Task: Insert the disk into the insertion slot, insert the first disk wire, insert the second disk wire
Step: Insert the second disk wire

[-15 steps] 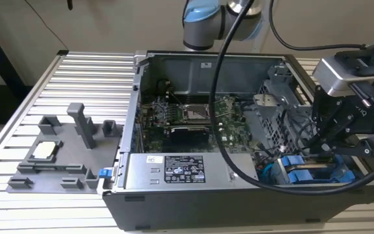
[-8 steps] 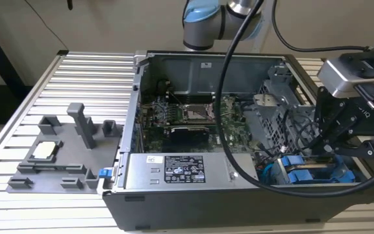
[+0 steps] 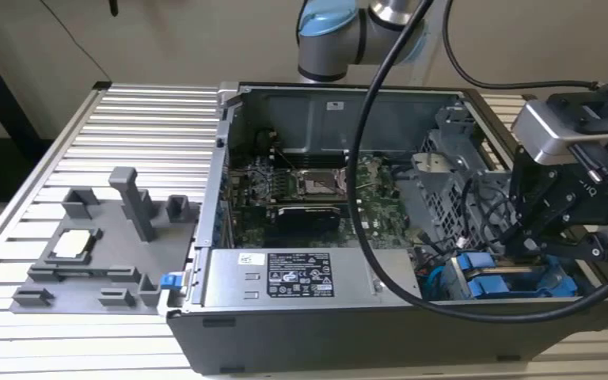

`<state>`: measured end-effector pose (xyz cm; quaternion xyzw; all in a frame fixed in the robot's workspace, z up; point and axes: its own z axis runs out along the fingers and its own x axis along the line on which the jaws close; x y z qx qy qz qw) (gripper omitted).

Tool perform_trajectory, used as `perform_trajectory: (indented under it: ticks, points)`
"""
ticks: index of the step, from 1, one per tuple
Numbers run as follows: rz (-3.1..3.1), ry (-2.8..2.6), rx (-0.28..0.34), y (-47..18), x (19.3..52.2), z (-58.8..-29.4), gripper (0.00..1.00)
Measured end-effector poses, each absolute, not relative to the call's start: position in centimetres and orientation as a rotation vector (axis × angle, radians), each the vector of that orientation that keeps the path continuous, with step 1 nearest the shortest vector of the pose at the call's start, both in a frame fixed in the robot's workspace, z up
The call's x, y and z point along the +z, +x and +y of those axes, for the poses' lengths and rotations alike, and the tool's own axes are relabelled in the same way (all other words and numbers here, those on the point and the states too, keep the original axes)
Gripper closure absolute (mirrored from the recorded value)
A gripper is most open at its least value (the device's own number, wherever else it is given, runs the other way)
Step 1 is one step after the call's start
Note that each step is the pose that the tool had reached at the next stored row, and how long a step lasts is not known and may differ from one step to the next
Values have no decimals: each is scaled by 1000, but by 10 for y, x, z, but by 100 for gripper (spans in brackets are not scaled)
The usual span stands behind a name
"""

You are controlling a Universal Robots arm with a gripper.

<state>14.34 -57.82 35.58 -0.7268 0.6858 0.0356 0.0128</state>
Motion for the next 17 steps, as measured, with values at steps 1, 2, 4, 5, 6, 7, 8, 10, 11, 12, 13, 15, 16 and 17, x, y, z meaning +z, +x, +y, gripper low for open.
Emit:
perform_trajectory:
  ticks: [1, 2, 4, 5, 6, 7, 8, 10, 11, 12, 13, 15, 16, 17]
  points:
    - [2137, -2265, 111, 143, 356, -578, 84]
    - [2137, -2265, 111, 143, 356, -578, 84]
    - [2137, -2264, 111, 144, 355, -578, 84]
    - [2137, -2262, 111, 144, 354, -578, 84]
    - [2136, -2261, 110, 144, 353, -578, 84]
    - [2134, -2258, 109, 144, 352, -578, 84]
    - [2133, -2256, 108, 144, 352, -578, 84]
    - [2130, -2249, 108, 145, 351, -578, 84]
    - [2132, -2243, 109, 145, 350, -578, 84]
    - [2137, -2236, 109, 145, 349, -578, 84]
    - [2142, -2229, 109, 146, 349, -578, 84]
    - [2148, -2222, 108, 147, 348, -578, 84]
    - [2151, -2220, 108, 147, 347, -578, 84]
    - [2153, -2217, 108, 148, 346, -578, 84]
